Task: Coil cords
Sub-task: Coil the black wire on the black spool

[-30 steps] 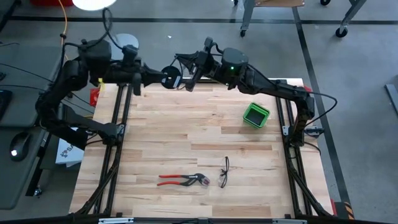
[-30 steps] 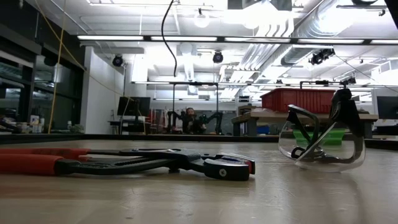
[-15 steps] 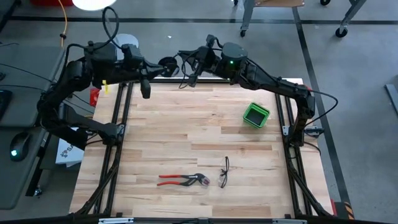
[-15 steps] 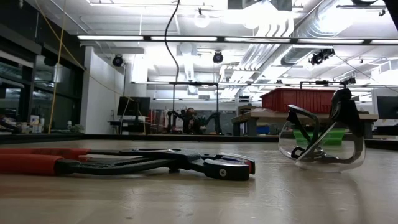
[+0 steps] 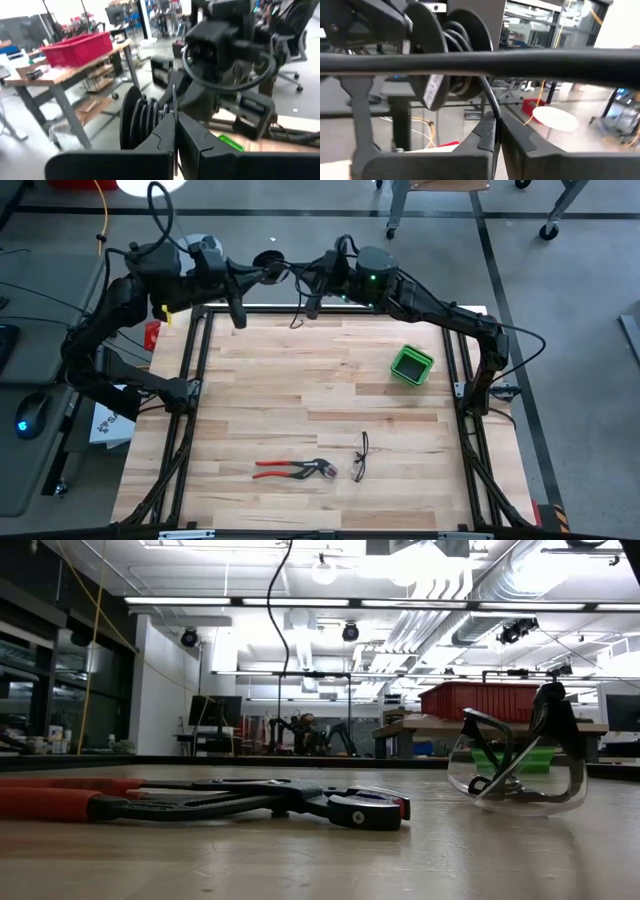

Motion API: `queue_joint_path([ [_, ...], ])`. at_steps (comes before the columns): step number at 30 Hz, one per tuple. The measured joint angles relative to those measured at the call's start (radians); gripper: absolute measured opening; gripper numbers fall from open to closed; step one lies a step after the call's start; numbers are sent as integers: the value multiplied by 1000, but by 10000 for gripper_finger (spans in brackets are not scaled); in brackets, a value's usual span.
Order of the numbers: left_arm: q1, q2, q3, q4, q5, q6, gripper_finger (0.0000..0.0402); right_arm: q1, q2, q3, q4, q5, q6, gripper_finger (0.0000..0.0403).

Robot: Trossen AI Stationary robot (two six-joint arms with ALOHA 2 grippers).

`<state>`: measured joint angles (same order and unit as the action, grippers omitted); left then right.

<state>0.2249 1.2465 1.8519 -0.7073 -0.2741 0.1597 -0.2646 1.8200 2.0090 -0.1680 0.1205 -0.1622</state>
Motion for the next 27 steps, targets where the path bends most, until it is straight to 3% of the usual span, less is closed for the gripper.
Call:
queue_joint_path([
  [9, -36, -2, 2, 136, 7, -9, 0, 0, 1, 0, -87, -14, 187, 95],
  [13, -60, -1, 2, 199, 10, -18, 0, 8, 2, -1, -124, -21, 189, 127],
  [27, -105, -2, 2, 267, 10, -108, 0, 24, 2, -1, -138, -22, 181, 135],
])
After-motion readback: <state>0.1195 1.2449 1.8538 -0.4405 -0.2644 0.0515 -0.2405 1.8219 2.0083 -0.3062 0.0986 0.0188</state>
